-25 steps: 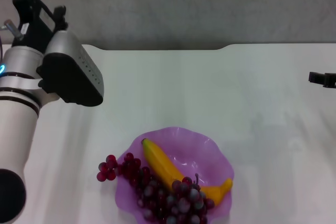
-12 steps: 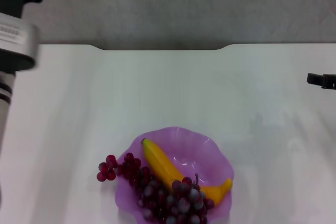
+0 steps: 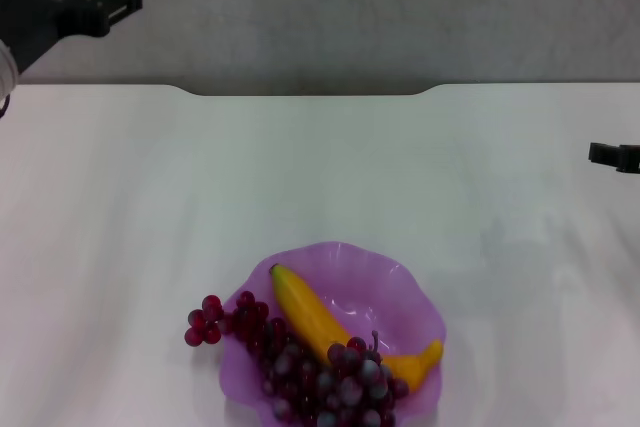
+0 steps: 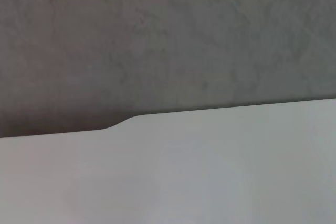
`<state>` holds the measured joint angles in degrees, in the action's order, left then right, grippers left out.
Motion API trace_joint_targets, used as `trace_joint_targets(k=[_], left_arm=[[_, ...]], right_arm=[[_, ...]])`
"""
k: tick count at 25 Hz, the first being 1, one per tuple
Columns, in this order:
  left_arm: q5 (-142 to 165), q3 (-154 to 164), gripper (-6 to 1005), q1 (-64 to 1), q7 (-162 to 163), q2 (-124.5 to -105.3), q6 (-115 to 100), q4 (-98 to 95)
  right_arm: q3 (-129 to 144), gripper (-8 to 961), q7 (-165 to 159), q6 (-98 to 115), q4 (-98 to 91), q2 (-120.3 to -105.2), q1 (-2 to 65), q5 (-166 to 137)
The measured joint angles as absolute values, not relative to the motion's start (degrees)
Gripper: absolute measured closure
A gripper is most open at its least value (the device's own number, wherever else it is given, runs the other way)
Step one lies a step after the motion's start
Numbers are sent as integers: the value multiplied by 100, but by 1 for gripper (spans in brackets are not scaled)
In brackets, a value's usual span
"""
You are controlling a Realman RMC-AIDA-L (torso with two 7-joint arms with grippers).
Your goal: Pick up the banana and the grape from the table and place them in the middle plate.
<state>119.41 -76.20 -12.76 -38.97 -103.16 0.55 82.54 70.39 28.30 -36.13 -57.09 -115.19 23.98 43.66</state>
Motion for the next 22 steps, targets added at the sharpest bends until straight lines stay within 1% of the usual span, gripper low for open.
trace_joint_targets(k=[5, 11, 17, 19, 22], left_arm=[[11909, -8247, 121, -1276, -4113, -10625, 831, 8287], [11583, -8587, 121, -1236, -4442, -10859, 845, 8283], [11477, -8827, 121, -1060, -5579, -11353, 510, 8280], [11475, -8849, 121, -1055, -5755, -11435, 513, 8276], [11471, -8861, 121, -1068, -5789, -11459, 536, 8271]], right_arm=[[7031, 256, 2830, -3596, -5729, -11524, 2385, 4376], [7039, 256, 2830, -3585, -5731, -11522, 2402, 4377], [7040, 256, 2830, -3585, -5731, -11522, 2392, 4378], [7040, 256, 2830, -3585, -5731, -11522, 2391, 4377], [7040, 256, 2830, -3585, -5730, -11522, 2390, 4377]])
